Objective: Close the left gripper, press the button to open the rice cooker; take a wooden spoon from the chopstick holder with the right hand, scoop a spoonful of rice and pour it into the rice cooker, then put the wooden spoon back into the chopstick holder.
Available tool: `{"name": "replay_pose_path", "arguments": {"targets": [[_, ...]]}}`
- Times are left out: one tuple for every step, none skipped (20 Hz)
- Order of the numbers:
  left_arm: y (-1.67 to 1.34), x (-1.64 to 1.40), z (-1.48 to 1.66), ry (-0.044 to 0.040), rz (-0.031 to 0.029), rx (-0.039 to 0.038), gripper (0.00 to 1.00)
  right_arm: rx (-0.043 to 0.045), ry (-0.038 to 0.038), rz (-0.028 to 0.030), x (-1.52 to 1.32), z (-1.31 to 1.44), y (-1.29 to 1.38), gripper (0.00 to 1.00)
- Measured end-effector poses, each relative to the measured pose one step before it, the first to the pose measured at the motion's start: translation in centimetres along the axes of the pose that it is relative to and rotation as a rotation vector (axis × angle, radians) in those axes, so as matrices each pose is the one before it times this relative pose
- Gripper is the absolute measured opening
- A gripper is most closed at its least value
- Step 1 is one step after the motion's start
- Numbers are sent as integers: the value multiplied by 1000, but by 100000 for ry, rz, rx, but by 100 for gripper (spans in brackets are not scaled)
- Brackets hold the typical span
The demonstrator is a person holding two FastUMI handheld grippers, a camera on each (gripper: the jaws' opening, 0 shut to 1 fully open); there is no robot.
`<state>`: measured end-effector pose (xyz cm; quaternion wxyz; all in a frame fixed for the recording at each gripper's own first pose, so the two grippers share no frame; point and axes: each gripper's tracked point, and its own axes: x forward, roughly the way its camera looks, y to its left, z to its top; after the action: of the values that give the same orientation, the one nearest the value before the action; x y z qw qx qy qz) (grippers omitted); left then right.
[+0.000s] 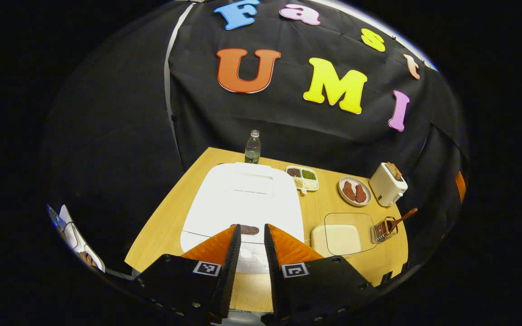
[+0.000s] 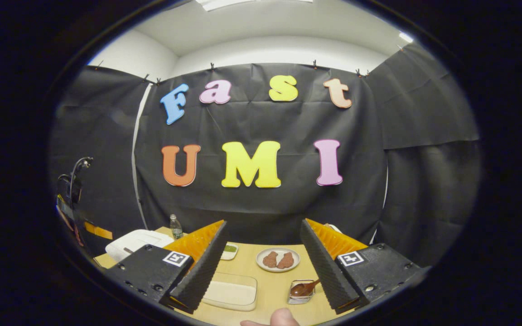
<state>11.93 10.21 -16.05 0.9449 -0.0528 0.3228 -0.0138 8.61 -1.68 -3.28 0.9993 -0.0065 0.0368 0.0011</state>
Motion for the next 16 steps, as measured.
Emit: {"name": "replay_pose_path", "arguments": {"targets": [[665,1923,-464,2554,1596,-2142,19,-459,126,-357,166,18,-139,100],[-288,68,-197,4231,-3263,-413,12,-344,188,-287,243,-17,-65,100],[-10,-197,-407,2251,-320,26,0,-282,238,-250,289,-173,-103,100],[-319,-432,-346,1657,-2841,-869,0,-206,349,-269,287,-178,-128,99],[17,1722,-19,2527,-1174,-72,0,-82,469,2,180,-129,-7,100],[221,546,-25,1761,-697,730,0,-122,320,72,231,-95,8,99],[452,507,-47,1805,157,121,0,-378,495,-61,223,-180,-78,100],[332,484,-264,2146,-101,-802,0,-330,417,-47,165,-200,-33,99],[101,442,-377,2498,-277,-1702,0,-184,285,-93,205,-121,-42,100],[-12,368,-84,1319,-931,-1121,0,-122,171,-128,211,-93,-71,100],[255,431,-152,488,110,-450,0,13,369,-240,218,-131,-76,100],[106,149,-108,-66,-208,-57,0,186,479,-140,218,-227,-100,100],[14,192,-23,-228,-363,21,0,263,492,-55,202,-183,-23,100],[176,197,-145,502,263,-456,0,115,603,-24,181,-143,3,100],[-50,165,-822,2811,-410,-1276,0,-131,531,93,137,-205,48,100],[-78,-78,-128,-522,-832,319,0,-257,146,-25,76,-65,64,100]]}}
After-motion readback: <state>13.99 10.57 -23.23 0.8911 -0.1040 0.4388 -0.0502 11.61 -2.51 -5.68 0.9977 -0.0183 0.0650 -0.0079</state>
